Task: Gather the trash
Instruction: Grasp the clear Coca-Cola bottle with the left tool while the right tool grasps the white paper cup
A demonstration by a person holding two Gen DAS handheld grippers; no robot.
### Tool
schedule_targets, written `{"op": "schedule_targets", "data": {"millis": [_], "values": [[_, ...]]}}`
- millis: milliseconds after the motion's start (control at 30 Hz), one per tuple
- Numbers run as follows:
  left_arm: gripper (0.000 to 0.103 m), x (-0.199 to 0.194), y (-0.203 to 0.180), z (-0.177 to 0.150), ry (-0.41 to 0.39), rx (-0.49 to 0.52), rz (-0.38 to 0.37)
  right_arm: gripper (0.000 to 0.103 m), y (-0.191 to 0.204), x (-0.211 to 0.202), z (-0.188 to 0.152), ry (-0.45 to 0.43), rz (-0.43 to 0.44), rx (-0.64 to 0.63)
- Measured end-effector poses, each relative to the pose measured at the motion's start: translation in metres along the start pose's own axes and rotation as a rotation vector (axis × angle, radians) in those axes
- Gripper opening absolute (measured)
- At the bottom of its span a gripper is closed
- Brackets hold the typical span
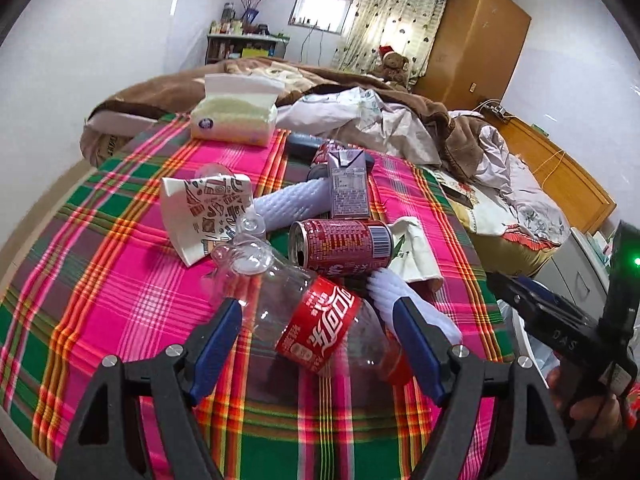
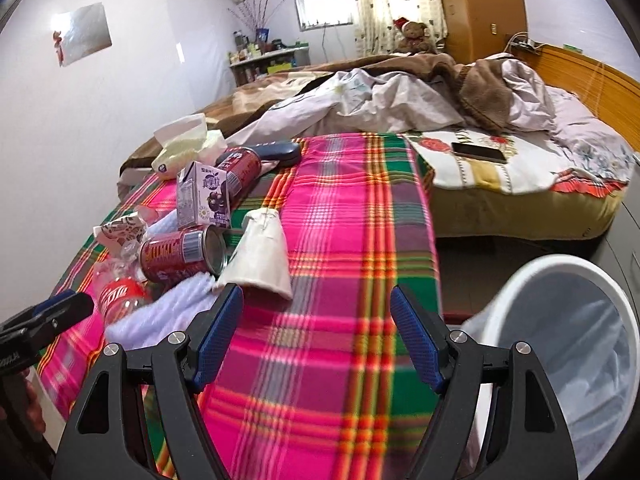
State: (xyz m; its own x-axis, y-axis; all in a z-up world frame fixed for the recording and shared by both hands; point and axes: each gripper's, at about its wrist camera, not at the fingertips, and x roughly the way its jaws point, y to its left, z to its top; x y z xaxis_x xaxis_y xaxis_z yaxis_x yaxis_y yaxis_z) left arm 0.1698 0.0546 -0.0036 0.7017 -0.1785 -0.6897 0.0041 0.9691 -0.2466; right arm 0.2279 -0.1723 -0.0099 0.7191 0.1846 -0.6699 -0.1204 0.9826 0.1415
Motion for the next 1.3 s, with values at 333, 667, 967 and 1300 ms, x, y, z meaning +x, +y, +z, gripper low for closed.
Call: {"op": "schedule_targets", "data": {"millis": [333,667,967,1300], "values": [[0.08,0.031,-0.007,0.012,0.057,-0.022,0.023,0.077,0.016,0.04,0.021,0.062,0.043,-0.044],[0.081,0.049,-0.01,0.008,0.108,-0.005,0.027,0.066,0.025,0.067,0.02,0.152,0.085,-0.077],[0.081,0.057,-0.008,0.002,0.164,0.043,0.067,0.033,0.021,0.068,0.019,0.162,0.098,-0.067],[0.071,0.054,0.014,-0.001,0.149,0.024,0.106,0.025,0.011,0.056,0.015,0.134,0.073,-0.044]]}}
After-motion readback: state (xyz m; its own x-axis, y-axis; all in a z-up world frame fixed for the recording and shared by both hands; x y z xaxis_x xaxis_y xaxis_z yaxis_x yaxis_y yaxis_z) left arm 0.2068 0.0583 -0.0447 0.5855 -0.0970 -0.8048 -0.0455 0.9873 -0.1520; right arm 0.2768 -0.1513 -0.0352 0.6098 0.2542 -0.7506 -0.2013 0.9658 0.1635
